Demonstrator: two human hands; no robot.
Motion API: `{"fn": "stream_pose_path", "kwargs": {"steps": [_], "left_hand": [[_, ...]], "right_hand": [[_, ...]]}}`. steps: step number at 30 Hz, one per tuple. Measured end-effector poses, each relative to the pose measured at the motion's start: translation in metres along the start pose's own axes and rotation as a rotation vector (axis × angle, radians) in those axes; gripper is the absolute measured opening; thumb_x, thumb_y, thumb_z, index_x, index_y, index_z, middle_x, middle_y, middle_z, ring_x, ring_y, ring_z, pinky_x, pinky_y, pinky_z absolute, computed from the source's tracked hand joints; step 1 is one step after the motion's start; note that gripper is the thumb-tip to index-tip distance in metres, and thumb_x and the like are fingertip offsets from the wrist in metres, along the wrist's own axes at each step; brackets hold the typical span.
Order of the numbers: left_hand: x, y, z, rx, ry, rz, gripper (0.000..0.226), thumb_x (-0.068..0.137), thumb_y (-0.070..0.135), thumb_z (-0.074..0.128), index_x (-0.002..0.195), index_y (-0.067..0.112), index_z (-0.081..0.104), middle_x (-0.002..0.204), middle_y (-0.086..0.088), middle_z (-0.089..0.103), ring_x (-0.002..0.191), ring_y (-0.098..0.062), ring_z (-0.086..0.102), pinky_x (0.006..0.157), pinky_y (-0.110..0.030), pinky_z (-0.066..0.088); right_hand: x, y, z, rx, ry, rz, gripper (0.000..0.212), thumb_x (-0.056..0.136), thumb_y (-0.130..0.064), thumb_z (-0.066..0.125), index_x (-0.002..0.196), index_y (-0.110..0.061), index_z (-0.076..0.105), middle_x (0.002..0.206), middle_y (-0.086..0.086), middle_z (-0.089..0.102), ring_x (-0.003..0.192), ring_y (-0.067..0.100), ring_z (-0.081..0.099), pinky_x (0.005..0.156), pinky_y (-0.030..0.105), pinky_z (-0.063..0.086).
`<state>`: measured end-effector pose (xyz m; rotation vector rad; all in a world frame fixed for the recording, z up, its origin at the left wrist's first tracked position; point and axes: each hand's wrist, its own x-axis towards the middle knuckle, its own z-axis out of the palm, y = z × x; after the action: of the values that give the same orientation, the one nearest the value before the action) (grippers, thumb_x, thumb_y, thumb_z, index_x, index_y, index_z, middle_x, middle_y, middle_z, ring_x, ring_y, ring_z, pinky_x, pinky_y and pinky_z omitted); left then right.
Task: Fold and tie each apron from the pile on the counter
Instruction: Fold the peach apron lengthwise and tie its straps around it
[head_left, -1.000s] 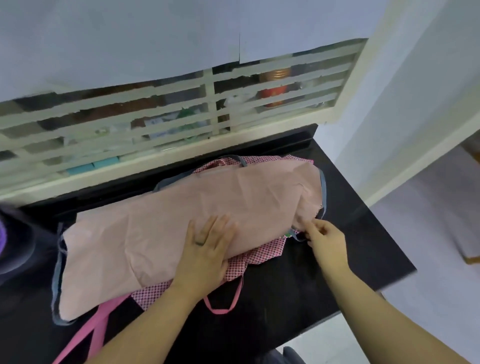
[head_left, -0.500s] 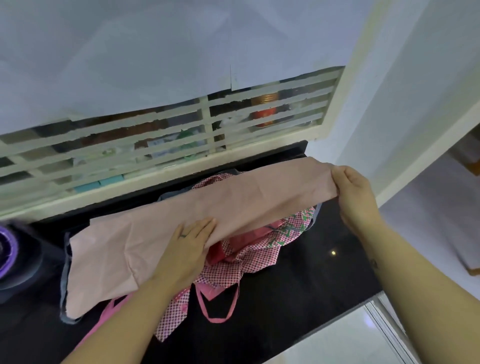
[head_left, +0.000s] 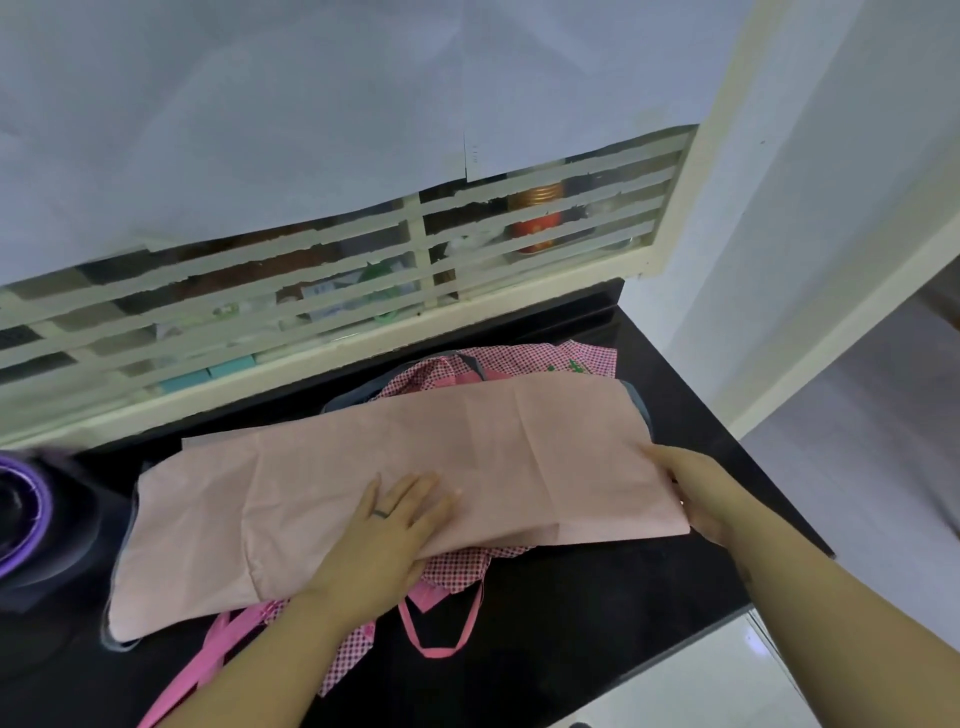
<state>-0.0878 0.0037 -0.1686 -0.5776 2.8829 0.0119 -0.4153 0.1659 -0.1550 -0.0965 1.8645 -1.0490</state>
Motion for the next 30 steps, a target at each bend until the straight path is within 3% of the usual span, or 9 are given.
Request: {"fn": "stream_pose_path", "kwargs": {"steps": [3,8,11,14,17,19,25,28,30], "left_hand": [[0.000,-0.001,0.005,-0.006,-0.003,0.010,0.118,0.062,0.027,0.078,0.151,0.031,0.002,0.144,-0.003,0.047,0.127,-0.022,0.051,0.103,-0.051,0.039],[-0.005,-0.006,0.008,-0.004,-0.009,0.046,0.078,0.076,0.028,0.042,0.149,0.034,0.016,0.146,0.000,0.044,0.129,-0.019,0.046,0.108,-0.044,0.022],[-0.005,-0.007,0.005,-0.018,-0.016,0.066,0.082,0.076,0.029,0.040,0.150,0.035,0.006,0.145,0.001,0.046,0.128,-0.019,0.049,0.108,-0.042,0.021],[-0.007,-0.007,0.008,-0.026,0.023,0.120,0.083,0.076,0.030,0.041,0.151,0.033,0.006,0.145,0.002,0.043,0.129,-0.019,0.046,0.108,-0.043,0.021],[-0.010,-0.003,0.007,-0.033,0.055,0.159,0.083,0.078,0.030,0.045,0.152,0.032,0.008,0.148,0.001,0.036,0.132,-0.019,0.037,0.109,-0.045,0.020],[-0.011,0.000,0.004,-0.040,0.068,0.161,0.084,0.077,0.029,0.045,0.152,0.031,0.007,0.148,0.001,0.036,0.133,-0.019,0.035,0.110,-0.045,0.019],[-0.020,-0.007,0.004,-0.062,0.068,0.119,0.083,0.078,0.028,0.046,0.151,0.034,0.009,0.145,0.003,0.042,0.130,-0.017,0.037,0.111,-0.042,0.020],[-0.026,-0.004,0.000,-0.053,0.047,0.124,0.073,0.077,0.029,0.045,0.148,0.034,0.027,0.142,0.003,0.046,0.128,-0.016,0.039,0.110,-0.040,0.022],[-0.026,0.000,-0.002,-0.054,0.055,0.126,0.073,0.078,0.028,0.042,0.148,0.036,0.026,0.141,0.003,0.049,0.126,-0.016,0.040,0.109,-0.040,0.023]], "right_hand": [[0.007,-0.017,0.007,0.050,0.025,-0.027,0.041,0.086,-0.037,0.065,0.116,-0.009,0.063,0.112,0.008,0.066,0.102,0.028,0.062,0.093,0.043,0.050],[0.018,-0.039,0.016,-0.055,0.190,-0.093,0.035,0.088,-0.034,0.063,0.092,0.001,0.063,0.089,0.012,0.062,0.084,0.028,0.059,0.076,0.037,0.049],[0.018,-0.055,0.011,-0.211,0.401,-0.214,0.034,0.092,-0.021,0.054,0.079,0.010,0.063,0.075,0.019,0.061,0.073,0.034,0.059,0.071,0.036,0.051],[0.006,-0.087,0.012,-0.446,0.534,-0.482,0.029,0.094,-0.011,0.047,0.073,0.003,0.062,0.065,0.012,0.055,0.067,0.027,0.051,0.058,0.027,0.036],[0.001,-0.114,0.024,-0.580,0.486,-0.845,0.022,0.092,-0.009,0.052,0.104,-0.002,0.070,0.114,0.009,0.062,0.105,0.022,0.056,0.088,0.025,0.039],[0.006,-0.116,0.028,-0.752,0.402,-0.928,0.026,0.091,-0.010,0.055,0.113,-0.005,0.068,0.135,0.008,0.054,0.125,0.023,0.048,0.102,0.026,0.032],[-0.011,-0.137,0.040,-0.859,0.407,-1.313,0.014,0.082,-0.009,0.061,0.080,-0.006,0.074,0.103,0.009,0.070,0.129,0.039,0.043,0.109,0.054,0.032],[-0.020,-0.154,0.049,-0.796,0.264,-1.143,0.017,0.084,-0.015,0.056,0.078,-0.009,0.071,0.090,0.004,0.072,0.110,0.030,0.057,0.104,0.050,0.039],[-0.020,-0.155,0.048,-0.920,0.259,-1.004,0.020,0.084,-0.023,0.054,0.080,-0.015,0.072,0.097,0.005,0.072,0.120,0.031,0.051,0.110,0.049,0.033]]}}
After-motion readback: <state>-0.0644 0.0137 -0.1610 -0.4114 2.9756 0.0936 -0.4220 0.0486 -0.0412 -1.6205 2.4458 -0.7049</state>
